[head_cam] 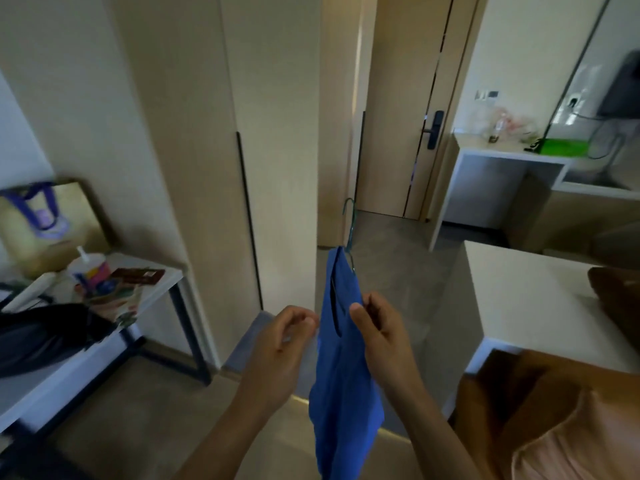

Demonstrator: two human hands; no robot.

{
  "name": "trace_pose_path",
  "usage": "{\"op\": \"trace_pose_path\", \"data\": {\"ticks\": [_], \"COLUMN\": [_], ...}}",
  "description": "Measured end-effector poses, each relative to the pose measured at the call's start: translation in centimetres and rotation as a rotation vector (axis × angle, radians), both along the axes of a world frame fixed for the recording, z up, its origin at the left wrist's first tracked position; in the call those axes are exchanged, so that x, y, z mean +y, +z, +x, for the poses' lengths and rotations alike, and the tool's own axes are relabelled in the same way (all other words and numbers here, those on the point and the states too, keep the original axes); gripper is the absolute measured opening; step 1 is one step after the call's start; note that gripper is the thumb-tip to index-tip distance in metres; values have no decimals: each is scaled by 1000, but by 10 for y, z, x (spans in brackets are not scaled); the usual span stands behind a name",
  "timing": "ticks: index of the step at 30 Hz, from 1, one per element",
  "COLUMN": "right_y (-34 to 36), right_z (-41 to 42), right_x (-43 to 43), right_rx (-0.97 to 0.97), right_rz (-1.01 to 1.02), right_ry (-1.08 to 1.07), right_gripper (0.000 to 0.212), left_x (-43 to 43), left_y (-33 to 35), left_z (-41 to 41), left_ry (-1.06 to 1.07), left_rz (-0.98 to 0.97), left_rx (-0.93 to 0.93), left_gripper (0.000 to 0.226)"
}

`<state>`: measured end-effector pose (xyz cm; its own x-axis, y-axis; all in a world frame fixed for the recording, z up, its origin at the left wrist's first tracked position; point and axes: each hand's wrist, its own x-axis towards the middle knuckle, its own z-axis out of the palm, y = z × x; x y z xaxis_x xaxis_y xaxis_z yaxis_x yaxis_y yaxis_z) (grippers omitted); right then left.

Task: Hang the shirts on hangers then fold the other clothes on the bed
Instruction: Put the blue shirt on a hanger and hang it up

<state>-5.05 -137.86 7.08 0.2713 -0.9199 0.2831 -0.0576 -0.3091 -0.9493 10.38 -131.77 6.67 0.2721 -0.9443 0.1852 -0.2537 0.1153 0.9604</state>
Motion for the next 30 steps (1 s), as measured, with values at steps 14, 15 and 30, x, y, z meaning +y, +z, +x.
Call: {"op": "trace_pose_path", "data": {"ticks": [14,15,30], "right_y": [25,24,43], "right_z": [39,42,81], "right_x": [-352,-376,-758], "right_rx": [54,59,136], "right_rz": [-59,-56,-87], "right_ry": [-189,-195,-117], "right_gripper": [36,36,25], "left_x": [-368,-395,-765], "left_y": [8,8,34], "left_z": [47,52,82], "left_ry": [-201,-207,-48], "left_rz": [-62,-61,-21], "left_rx": [92,100,140], "left_gripper": [42,45,12]}}
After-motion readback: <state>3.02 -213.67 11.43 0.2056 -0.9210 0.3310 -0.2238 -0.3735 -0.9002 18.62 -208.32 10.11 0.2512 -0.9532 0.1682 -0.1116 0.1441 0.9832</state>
